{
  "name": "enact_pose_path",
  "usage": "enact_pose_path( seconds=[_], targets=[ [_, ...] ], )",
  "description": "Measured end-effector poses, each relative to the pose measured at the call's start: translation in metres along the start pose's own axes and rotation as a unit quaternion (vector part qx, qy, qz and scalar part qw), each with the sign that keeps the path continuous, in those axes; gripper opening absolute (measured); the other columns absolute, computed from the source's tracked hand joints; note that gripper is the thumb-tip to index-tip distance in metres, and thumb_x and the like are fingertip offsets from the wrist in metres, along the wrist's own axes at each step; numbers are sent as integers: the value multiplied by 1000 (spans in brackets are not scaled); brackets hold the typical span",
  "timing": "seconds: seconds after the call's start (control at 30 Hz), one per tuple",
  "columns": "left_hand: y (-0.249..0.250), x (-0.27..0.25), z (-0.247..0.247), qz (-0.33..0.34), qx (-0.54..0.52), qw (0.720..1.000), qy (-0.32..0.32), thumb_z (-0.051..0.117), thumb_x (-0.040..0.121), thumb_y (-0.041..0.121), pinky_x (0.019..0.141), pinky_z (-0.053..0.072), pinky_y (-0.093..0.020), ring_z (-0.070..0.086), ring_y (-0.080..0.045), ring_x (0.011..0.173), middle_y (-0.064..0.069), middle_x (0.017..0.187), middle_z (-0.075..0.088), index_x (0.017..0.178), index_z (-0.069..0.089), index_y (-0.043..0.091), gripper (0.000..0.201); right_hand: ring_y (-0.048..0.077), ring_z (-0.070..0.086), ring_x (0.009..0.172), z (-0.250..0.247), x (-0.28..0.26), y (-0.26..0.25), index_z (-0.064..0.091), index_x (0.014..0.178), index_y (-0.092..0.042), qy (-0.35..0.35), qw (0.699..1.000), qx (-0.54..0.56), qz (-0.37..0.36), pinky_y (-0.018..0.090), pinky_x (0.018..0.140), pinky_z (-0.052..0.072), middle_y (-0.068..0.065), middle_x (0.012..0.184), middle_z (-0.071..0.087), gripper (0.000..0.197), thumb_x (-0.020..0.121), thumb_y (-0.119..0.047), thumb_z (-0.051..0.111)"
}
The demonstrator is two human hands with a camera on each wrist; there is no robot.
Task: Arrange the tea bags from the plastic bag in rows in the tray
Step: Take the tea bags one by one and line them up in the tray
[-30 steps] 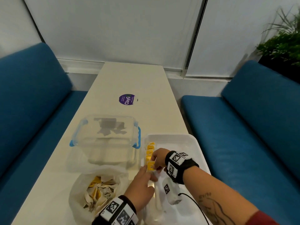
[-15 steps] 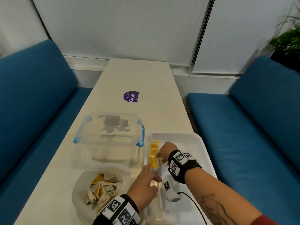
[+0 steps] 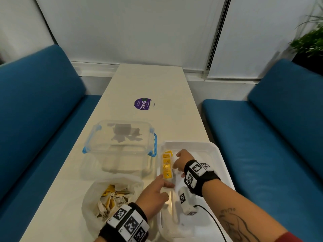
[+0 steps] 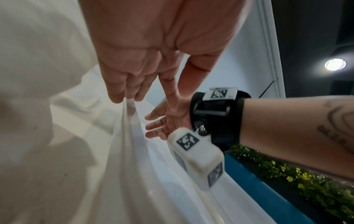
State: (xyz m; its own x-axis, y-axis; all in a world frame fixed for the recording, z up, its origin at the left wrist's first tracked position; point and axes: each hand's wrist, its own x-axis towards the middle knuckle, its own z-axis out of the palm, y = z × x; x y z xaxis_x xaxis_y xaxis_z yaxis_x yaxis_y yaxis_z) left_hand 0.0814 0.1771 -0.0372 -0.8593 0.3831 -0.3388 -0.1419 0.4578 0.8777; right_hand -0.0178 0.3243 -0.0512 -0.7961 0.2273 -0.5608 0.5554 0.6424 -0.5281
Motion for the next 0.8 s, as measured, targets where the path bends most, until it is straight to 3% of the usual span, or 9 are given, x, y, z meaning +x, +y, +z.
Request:
enact_pose_path(
  seconds=[0.07, 0.17, 0.27, 0.33, 0.4, 0.53, 0.63, 0.73, 0.8],
  targets=[
    [2, -2, -6, -6, -50, 999, 12, 44, 83, -9, 74, 33, 4, 48, 6, 100, 17, 111, 49, 104, 62, 17, 39, 28, 65, 92, -4, -9, 0, 47, 111, -7, -48, 999, -21, 4, 39, 77, 54, 11, 89, 60, 28, 86, -6, 62],
    [2, -5, -17, 6, -92, 995, 35, 42, 81, -15, 75, 40, -6, 52, 0, 104, 12, 108, 57, 92, 63, 21, 43, 31, 66, 87, 0, -18, 3, 51, 99, -7, -102, 994, -35, 4, 48, 87, 54, 17, 97, 67, 15, 86, -3, 60],
    [1, -13, -36, 29, -119, 987, 104, 40, 80, -18, 74, 44, -12, 57, -10, 101, 3, 104, 63, 86, 63, 21, 45, 32, 63, 83, 5, -22, 4, 52, 94, -5, -117, 993, 2, 35, 49, 89, 53, 16, 86, 64, 6, 90, -1, 54],
    [0, -21, -54, 40, -135, 976, 163, 41, 81, -17, 71, 46, -15, 58, -18, 96, -3, 100, 65, 84, 64, 19, 43, 30, 61, 82, 0, -24, 4, 55, 99, -1, -100, 994, 2, 51, 47, 90, 53, 17, 91, 63, 10, 92, -5, 52],
    [-3, -31, -75, 49, -139, 966, 214, 43, 82, -15, 66, 46, -13, 57, -20, 93, -5, 98, 64, 84, 63, 19, 39, 28, 63, 80, -10, -26, 2, 55, 107, -1, -44, 999, -14, 24, 42, 82, 56, 16, 96, 63, 18, 92, -9, 52],
    [-20, -49, -109, 36, -15, 958, 283, 53, 82, -7, 87, 37, -24, 50, -19, 113, 1, 111, 55, 82, 61, 27, 35, 23, 65, 73, -24, -56, -23, 54, 95, -10, 61, 990, 106, -77, 32, 52, 54, 11, 91, 63, 8, 88, -6, 55],
    [-37, -54, -116, -53, 153, 952, 260, 62, 81, 11, 105, 29, -33, 36, -21, 132, -5, 140, 42, 83, 64, 35, 25, 16, 61, 61, -4, -97, -57, 56, 83, -9, -14, 976, 128, -173, 26, 48, 51, 9, 79, 61, 13, 83, 4, 54],
    [-54, -55, -113, -149, 212, 942, 211, 60, 84, 25, 108, 28, -40, 29, -25, 137, -3, 154, 21, 100, 64, 42, 24, 24, 65, 80, 48, -121, -83, 67, 97, -3, -141, 954, -82, -253, 32, 68, 54, 16, 97, 66, 20, 84, 4, 53],
    [-68, -55, -112, -167, 225, 941, 187, 55, 86, 22, 108, 34, -39, 36, -27, 133, -6, 154, 21, 118, 56, 40, 37, 29, 61, 95, 92, -123, -91, 65, 110, -1, -172, 900, -276, -288, 35, 78, 49, 14, 101, 65, 26, 87, -7, 56]
  ],
)
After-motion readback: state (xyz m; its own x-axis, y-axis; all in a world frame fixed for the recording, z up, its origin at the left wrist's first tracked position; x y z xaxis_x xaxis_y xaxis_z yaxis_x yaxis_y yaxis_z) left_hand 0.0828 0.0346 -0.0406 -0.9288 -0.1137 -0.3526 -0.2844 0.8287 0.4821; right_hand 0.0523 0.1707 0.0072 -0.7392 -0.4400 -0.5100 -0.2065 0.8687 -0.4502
